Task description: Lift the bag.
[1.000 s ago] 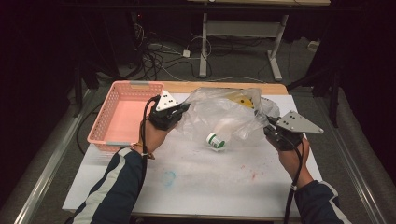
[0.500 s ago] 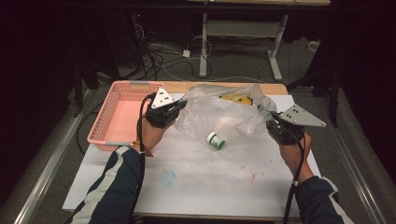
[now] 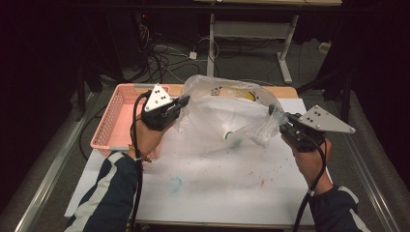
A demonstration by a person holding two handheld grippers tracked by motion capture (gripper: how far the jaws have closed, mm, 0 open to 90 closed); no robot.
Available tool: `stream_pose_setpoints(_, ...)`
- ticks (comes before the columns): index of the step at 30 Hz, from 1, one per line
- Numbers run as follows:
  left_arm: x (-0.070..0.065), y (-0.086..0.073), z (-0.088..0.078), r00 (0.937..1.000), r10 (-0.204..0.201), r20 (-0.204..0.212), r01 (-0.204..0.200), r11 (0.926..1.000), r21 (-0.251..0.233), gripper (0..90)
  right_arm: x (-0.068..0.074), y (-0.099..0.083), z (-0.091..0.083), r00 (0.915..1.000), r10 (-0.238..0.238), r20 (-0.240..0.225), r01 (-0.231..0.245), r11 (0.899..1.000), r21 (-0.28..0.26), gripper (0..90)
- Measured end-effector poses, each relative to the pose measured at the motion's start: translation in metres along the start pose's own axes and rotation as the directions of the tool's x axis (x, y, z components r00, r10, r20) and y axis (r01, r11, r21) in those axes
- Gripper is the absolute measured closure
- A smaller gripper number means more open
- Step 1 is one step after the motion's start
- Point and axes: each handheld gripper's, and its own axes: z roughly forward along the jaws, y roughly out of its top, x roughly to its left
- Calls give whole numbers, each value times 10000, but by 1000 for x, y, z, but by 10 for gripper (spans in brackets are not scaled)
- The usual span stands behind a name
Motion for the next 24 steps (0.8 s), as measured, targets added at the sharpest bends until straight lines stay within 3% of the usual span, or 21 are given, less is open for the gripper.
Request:
stream_pose_setpoints(5, 2, 15, 6, 10000, 9, 51, -8, 9998, -192, 856, -1, 16, 4, 10000, -13, -43, 12, 9998, -193, 900)
stream_pose_setpoints(8, 4, 20, 23, 9999, -55, 151, 57, 9999, -139, 855, -4, 20, 16, 9999, -83, 77, 83, 10000, -34, 900)
stream_pose_setpoints(9, 4, 20, 30, 9993, -303, 240, 309, 9992, -248, 855, -7, 20, 20, 9998, -78, 183, 77, 10000, 44, 900)
stream_pose_setpoints(13, 9, 22, 53, 9989, -348, 309, 351, 9994, -81, 855, -23, 15, 40, 9979, 155, 623, -178, 9991, 376, 900)
stream_pose_setpoints(17, 15, 29, 71, 9990, -434, 92, 435, 9990, -57, 854, -45, 13, 56, 9921, 524, 1141, -602, 9960, 661, 900)
stream_pose_setpoints(23, 22, 47, 78, 9973, -722, -139, 717, 9968, -367, 855, -71, 15, 68, 9809, 1078, 1621, -1225, 9890, 832, 900)
stream_pose_setpoints(24, 22, 49, 78, 9982, -521, -283, 512, 9982, -314, 855, -72, 16, 69, 9797, 1134, 1653, -1284, 9882, 836, 900)
